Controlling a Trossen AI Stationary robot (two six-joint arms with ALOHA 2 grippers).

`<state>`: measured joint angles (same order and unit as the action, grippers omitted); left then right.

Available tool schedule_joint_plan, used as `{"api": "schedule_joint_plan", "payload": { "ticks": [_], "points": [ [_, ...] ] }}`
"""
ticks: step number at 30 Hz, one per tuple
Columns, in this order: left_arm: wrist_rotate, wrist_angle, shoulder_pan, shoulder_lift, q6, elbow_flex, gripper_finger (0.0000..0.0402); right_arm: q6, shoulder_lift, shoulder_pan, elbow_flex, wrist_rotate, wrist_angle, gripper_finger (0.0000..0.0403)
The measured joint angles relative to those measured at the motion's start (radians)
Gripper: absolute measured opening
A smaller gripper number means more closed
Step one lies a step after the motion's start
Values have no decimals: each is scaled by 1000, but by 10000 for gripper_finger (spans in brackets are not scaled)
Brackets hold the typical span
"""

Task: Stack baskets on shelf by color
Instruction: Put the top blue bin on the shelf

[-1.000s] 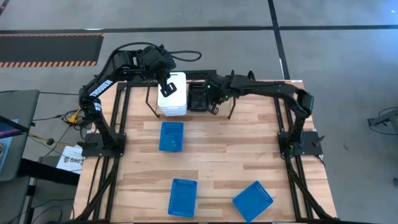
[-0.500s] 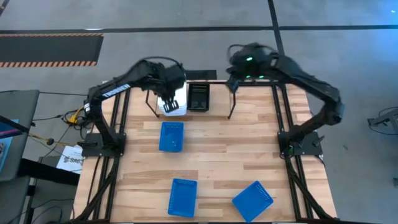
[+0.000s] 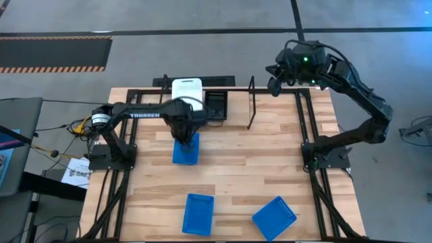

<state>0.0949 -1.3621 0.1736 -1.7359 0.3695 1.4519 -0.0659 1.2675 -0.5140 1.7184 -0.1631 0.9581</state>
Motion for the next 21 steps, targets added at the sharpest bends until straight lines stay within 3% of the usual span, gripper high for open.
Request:
{"api": "schedule_joint_plan", "payload": {
  "ticks": [9,15,21],
  "points": [
    [52,217,-179,0,-12,-42,0,-63,16,1,-2,2,26,1],
    [-1,304,-269,0,-22,-79,3,-74,15,1,-4,2,23,1],
    [29,293,-294,0,-27,-132,51,-78,14,1,-4,4,22,1]
  ]
}}
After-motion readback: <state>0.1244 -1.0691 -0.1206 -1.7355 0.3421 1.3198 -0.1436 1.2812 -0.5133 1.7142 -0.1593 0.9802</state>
